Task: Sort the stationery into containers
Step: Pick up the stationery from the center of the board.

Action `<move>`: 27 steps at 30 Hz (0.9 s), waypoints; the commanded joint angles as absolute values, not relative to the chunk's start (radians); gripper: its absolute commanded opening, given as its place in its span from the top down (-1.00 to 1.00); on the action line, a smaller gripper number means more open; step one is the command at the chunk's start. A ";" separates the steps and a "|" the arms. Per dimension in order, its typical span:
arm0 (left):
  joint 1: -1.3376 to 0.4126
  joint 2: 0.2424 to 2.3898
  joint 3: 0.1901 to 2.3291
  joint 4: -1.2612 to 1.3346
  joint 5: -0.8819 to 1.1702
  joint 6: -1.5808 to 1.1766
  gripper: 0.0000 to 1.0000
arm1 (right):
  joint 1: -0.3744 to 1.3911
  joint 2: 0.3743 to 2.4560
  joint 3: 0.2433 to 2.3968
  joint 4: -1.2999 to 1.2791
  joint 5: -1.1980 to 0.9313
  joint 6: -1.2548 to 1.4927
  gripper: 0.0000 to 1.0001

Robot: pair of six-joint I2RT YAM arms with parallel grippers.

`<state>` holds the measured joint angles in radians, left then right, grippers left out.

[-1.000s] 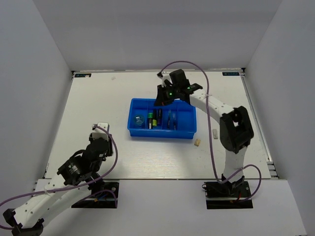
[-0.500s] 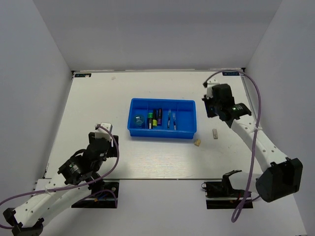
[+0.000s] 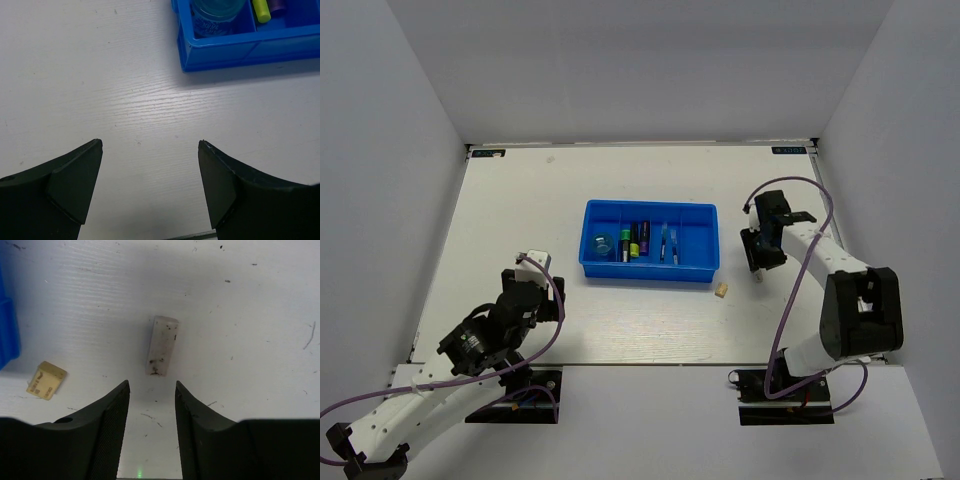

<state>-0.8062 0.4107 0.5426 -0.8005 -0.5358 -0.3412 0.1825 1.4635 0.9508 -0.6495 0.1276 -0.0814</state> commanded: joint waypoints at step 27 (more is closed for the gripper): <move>-0.804 0.413 0.552 -0.784 -0.514 -0.333 -0.72 | 0.081 1.407 1.015 -0.661 -0.249 -0.129 1.00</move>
